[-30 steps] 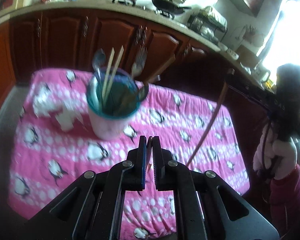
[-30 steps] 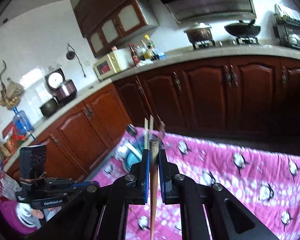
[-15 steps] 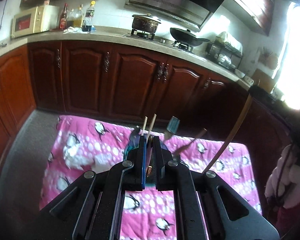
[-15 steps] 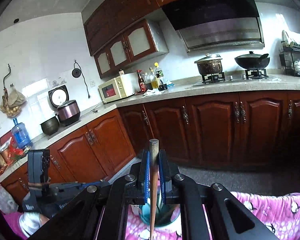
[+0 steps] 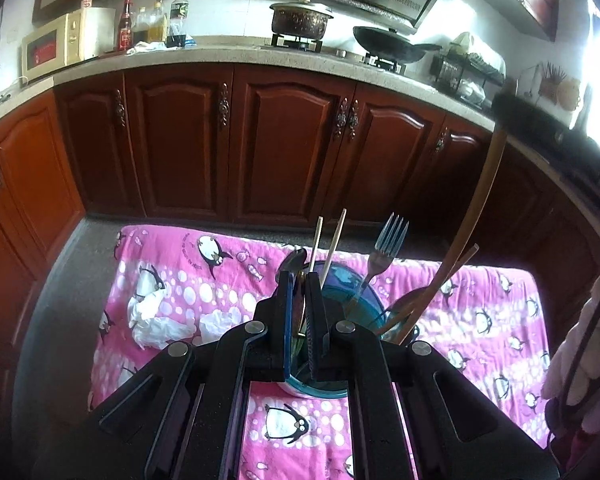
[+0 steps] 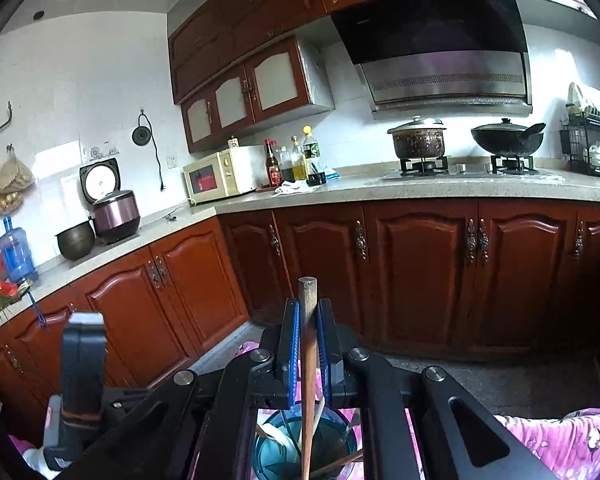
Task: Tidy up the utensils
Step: 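Lower the chopsticks into the holder and open both tools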
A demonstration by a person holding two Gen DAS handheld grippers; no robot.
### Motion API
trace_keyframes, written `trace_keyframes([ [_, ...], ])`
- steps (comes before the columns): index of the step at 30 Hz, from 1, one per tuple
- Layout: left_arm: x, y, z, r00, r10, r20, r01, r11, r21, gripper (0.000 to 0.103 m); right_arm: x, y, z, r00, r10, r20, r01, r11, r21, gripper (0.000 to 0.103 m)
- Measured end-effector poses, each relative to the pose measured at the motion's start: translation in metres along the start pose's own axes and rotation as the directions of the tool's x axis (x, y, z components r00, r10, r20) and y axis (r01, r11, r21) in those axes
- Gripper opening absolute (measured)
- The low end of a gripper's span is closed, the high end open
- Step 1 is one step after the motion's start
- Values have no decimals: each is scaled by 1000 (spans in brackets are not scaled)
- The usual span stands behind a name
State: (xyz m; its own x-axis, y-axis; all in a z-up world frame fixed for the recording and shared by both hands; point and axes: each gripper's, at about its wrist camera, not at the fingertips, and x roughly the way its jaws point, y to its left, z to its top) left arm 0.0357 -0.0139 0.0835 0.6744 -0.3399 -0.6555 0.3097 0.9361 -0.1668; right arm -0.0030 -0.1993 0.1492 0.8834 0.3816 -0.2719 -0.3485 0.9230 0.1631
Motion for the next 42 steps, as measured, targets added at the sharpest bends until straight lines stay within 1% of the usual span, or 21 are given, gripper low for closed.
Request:
trace_keyframes([
  [4,7,0,-2,1000,2,-11,-2,1000,5,5,4,1,1,1000,10,-4,-11,1000,-7,8],
  [7,10,-1,-4,1000,1,-22,-1,1000,6,5,10,2,-2,1000,14,-22,-14,1000,-15,8],
  [13,18,-2,-9,999,4,-39,-4,1000,1,5,21,-4,-25,999,6,-43,-5,999,32,8],
  [15,21,-2,-12,999,9,-47,-9,1000,3,5,26,-6,-32,998,7,-61,-4,999,47,8],
  [22,33,-2,-19,997,17,-71,-17,1000,2,5,42,-8,-61,987,-5,-159,9,1000,27,8],
  [27,41,-1,-21,996,25,-85,-26,1000,-6,5,45,-11,-63,984,-7,-175,11,1000,17,8],
  [32,44,-1,-23,996,36,-86,-37,999,-8,5,47,-16,-62,978,26,-207,-18,999,40,8],
  [34,44,-1,-22,996,37,-87,-38,999,-11,5,47,-22,-64,975,56,-213,-41,996,75,8],
  [36,45,0,-22,995,40,-88,-41,999,-12,5,47,-25,-62,974,72,-215,-50,993,105,11],
  [37,45,-1,-22,995,42,-88,-43,999,-11,5,45,-26,-62,974,77,-212,-53,992,114,17],
  [38,45,-1,-23,995,45,-88,-46,999,-10,5,43,-27,-62,975,82,-205,-57,991,123,27],
  [40,45,0,-23,995,51,-87,-52,999,-13,5,39,-28,-60,978,82,-192,-58,990,127,36],
  [42,44,0,-23,995,53,-84,-55,998,-21,5,37,-27,-58,978,81,-193,-61,992,111,36],
])
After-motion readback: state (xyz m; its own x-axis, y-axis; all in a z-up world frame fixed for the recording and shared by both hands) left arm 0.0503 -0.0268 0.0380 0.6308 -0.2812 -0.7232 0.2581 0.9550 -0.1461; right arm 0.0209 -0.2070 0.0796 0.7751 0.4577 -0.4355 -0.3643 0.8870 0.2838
